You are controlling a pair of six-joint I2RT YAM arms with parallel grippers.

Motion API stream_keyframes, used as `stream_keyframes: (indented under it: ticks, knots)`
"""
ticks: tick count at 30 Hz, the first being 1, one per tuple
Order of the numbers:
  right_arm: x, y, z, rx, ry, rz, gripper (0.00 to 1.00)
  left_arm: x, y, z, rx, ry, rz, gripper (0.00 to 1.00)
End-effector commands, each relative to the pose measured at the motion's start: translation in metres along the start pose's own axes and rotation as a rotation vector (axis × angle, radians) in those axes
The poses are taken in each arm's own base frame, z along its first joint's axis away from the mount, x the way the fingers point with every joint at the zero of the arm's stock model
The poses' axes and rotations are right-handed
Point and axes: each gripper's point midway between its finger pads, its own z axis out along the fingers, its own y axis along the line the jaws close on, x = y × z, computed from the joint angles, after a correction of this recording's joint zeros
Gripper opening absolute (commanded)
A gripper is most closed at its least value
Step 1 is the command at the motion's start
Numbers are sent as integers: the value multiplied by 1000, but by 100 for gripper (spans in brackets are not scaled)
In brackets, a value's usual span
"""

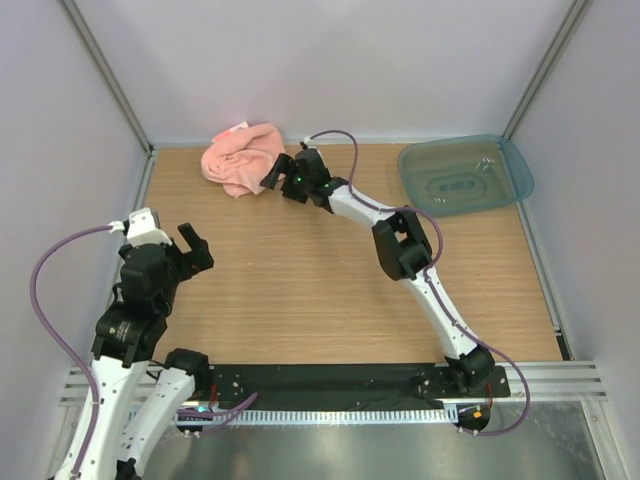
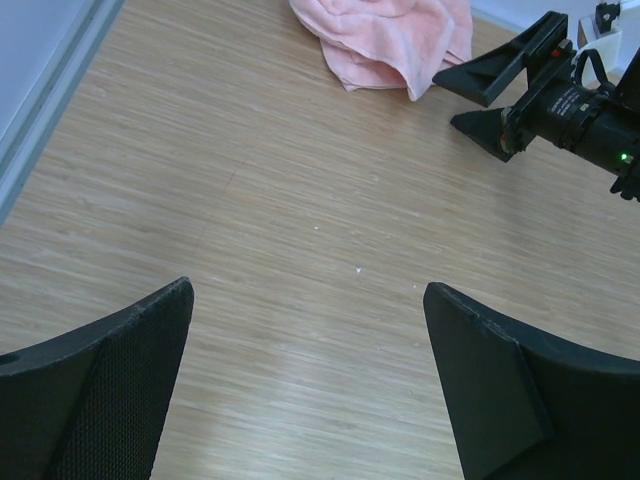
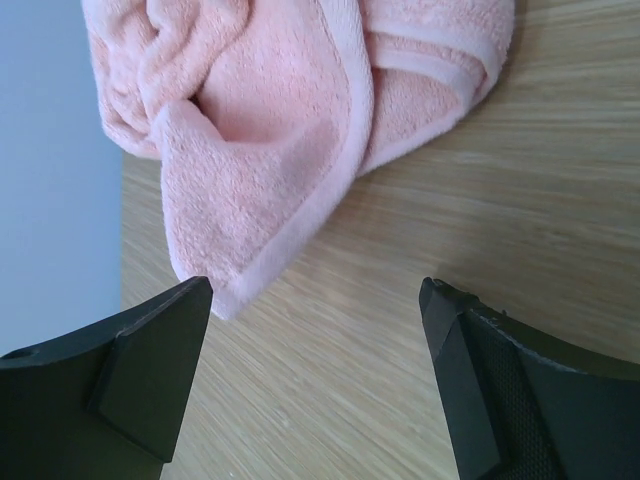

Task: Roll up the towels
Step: Grab a towel with the right arm

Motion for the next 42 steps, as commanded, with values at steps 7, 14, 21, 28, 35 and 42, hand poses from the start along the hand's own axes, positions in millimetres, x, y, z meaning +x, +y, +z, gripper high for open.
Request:
stream_keyframes:
  ticks: [7, 14, 21, 28, 35, 42]
  knots:
    - [-1, 26, 27, -172, -34, 170, 90, -11, -4, 2, 12, -37, -2, 97]
    - [-3, 22, 38, -187, -61, 203, 72, -10, -5, 3, 8, -28, 1, 96]
    - [-5, 33, 44, -241, -81, 237, 47, -10, -4, 3, 5, -27, 1, 95]
    - [-13, 54, 33, -272, -93, 215, 4, -11, -4, 3, 4, -30, -1, 94]
    - [-47, 111, -18, -358, -119, 126, 1, -10, -3, 3, 2, -27, 0, 93]
    - [-104, 212, -131, -499, -177, -50, 1, -11, -2, 3, -4, -30, 0, 93]
